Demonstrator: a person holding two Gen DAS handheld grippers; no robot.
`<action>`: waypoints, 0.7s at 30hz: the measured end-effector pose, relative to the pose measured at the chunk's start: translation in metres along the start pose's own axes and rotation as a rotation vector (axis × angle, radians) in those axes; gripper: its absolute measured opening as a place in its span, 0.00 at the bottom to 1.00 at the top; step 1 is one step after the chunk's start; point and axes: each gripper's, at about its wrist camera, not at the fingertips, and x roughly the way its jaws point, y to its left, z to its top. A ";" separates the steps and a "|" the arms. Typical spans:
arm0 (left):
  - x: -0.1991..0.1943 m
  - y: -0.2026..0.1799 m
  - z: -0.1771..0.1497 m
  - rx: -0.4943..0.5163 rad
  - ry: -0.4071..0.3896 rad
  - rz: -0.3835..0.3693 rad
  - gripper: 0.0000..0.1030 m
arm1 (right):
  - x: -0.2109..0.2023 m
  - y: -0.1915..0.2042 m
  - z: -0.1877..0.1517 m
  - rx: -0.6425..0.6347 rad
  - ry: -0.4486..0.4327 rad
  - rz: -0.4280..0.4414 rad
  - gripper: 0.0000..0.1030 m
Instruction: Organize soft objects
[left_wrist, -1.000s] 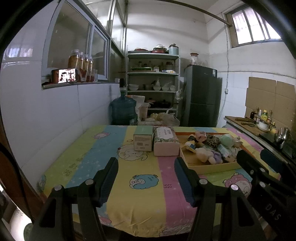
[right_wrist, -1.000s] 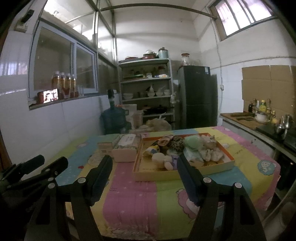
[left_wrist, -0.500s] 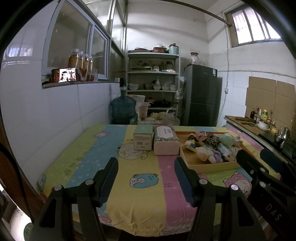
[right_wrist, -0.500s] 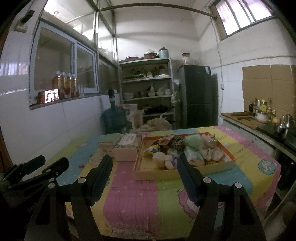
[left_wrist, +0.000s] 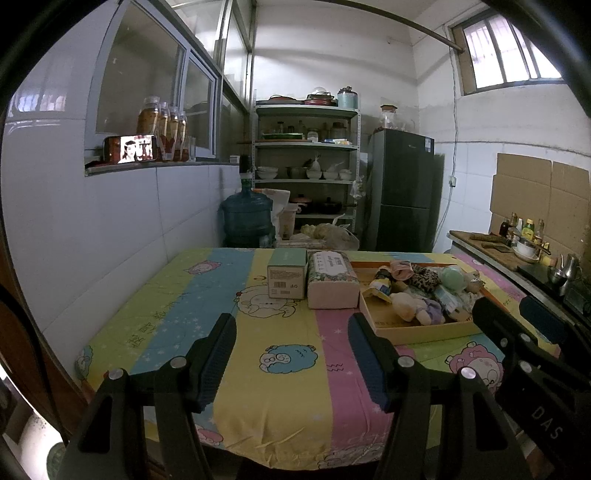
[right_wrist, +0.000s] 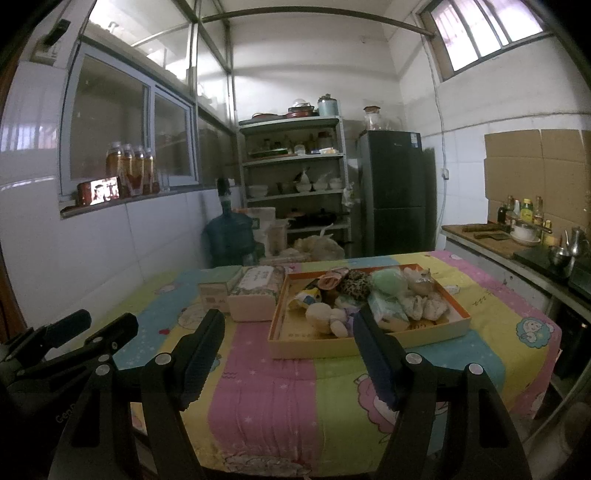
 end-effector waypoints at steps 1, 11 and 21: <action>0.000 0.000 0.000 0.000 -0.001 0.000 0.61 | 0.000 0.000 0.000 -0.001 -0.001 0.001 0.72; 0.000 0.000 0.000 -0.001 -0.003 0.001 0.61 | 0.000 0.002 0.000 -0.002 -0.001 0.001 0.72; 0.000 0.001 0.000 -0.002 -0.003 0.002 0.61 | 0.000 0.002 -0.001 -0.002 -0.002 0.001 0.72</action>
